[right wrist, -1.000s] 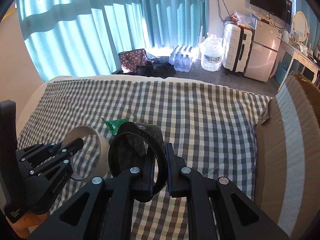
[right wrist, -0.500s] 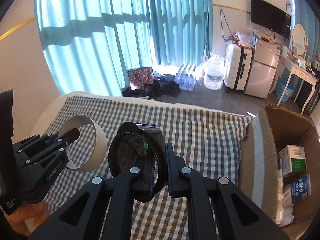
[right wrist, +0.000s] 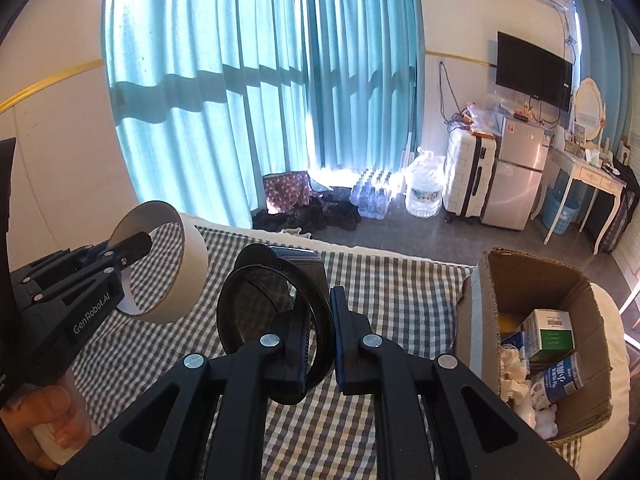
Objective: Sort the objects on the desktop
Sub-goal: 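Carry the black headband and tape roll over the cardboard box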
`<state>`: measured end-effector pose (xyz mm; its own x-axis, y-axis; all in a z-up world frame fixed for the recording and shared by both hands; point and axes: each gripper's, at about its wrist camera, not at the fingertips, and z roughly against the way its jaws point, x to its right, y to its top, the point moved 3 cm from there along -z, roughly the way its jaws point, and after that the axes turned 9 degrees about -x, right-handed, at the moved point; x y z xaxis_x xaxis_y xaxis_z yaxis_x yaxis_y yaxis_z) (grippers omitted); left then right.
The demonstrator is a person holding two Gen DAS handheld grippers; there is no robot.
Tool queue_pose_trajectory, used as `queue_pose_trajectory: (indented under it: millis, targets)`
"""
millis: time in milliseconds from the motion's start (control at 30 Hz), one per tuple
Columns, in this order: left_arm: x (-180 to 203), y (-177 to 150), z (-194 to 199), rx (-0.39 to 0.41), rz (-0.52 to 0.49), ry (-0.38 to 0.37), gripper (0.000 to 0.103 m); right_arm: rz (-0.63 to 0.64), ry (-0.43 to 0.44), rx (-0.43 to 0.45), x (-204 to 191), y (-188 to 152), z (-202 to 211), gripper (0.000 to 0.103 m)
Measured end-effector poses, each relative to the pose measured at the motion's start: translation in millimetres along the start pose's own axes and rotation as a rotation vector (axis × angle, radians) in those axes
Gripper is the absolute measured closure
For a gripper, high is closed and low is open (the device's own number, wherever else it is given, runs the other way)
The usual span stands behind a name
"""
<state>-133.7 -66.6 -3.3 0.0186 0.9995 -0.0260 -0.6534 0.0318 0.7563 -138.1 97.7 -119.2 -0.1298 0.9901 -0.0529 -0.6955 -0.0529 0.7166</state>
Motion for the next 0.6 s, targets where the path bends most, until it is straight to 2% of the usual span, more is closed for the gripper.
queue_pose_trajectory:
  millis: [267,600]
  targets:
    - [6,-1,25,0.029,0.000,-0.005,0.094,0.008,0.002,0.055,-4,-4,37,0.094]
    - [34,-6,30,0.026,-0.017,-0.029,0.094,-0.027,-0.017,0.060,20,-15,52,0.094]
